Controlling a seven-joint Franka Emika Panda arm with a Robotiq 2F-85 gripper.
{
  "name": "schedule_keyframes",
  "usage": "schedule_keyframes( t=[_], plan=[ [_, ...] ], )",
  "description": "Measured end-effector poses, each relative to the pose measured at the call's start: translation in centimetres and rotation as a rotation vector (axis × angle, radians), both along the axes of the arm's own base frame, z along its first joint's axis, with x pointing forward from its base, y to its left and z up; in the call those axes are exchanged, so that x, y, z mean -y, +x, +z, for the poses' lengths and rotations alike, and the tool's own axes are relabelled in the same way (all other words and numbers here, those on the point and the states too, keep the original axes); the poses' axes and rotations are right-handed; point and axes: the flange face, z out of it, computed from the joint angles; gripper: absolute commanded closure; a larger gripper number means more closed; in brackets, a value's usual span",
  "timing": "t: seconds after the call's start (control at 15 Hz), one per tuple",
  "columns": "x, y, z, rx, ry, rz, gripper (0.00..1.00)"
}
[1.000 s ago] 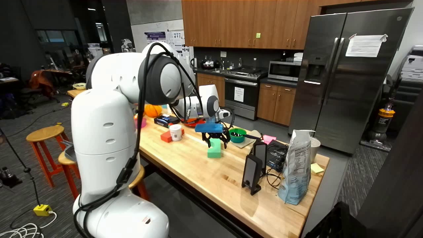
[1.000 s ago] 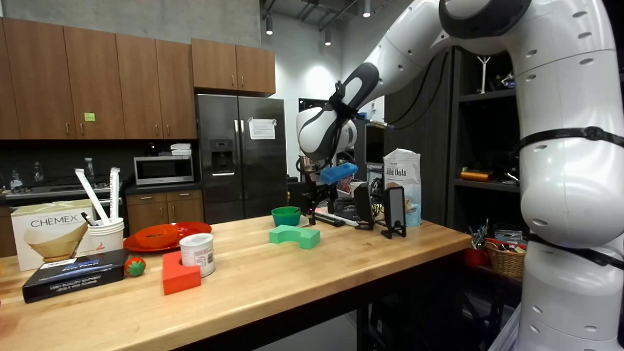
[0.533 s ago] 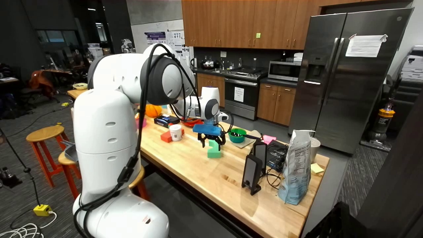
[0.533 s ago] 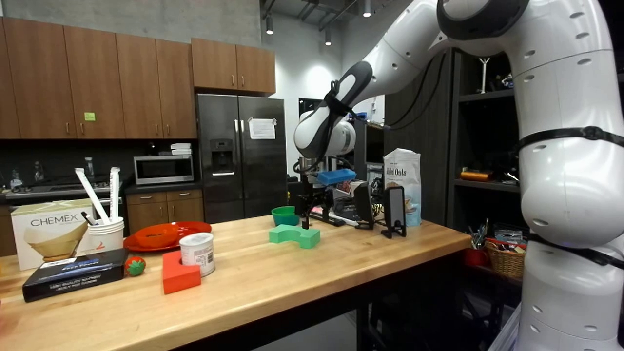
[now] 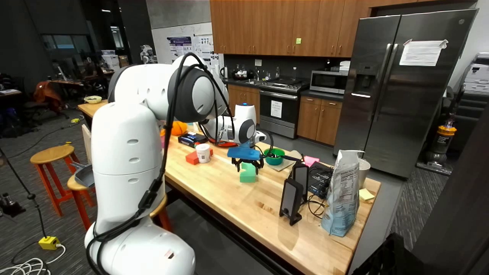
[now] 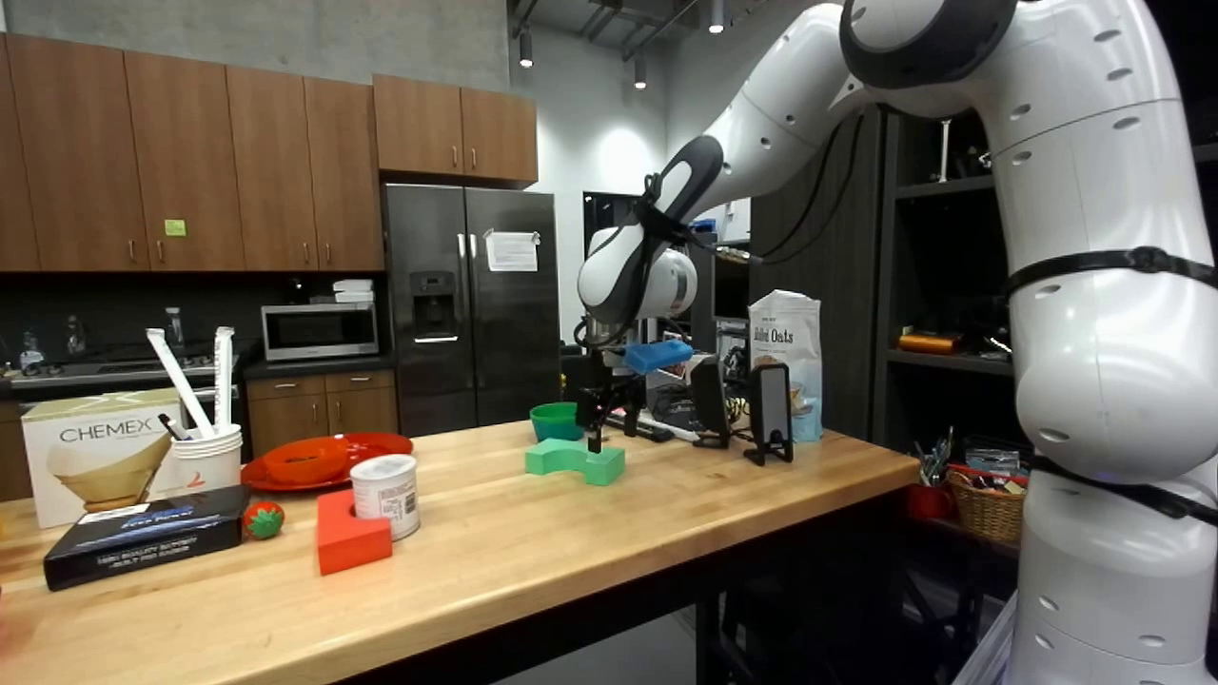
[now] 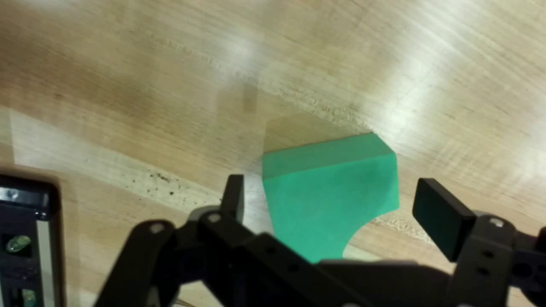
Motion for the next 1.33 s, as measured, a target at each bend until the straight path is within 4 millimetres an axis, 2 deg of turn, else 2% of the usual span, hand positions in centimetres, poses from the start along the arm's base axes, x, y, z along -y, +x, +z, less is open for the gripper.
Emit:
schedule_keyframes(
  t=[0.47, 0.73, 1.33],
  plan=[
    [0.8, 0.6, -2.0, 0.015, 0.044, 0.000, 0.00],
    [0.8, 0.6, -2.3, 0.012, 0.084, -0.010, 0.00],
    [-1.6, 0.3, -2.5, -0.012, 0.177, -0.023, 0.00]
  ],
)
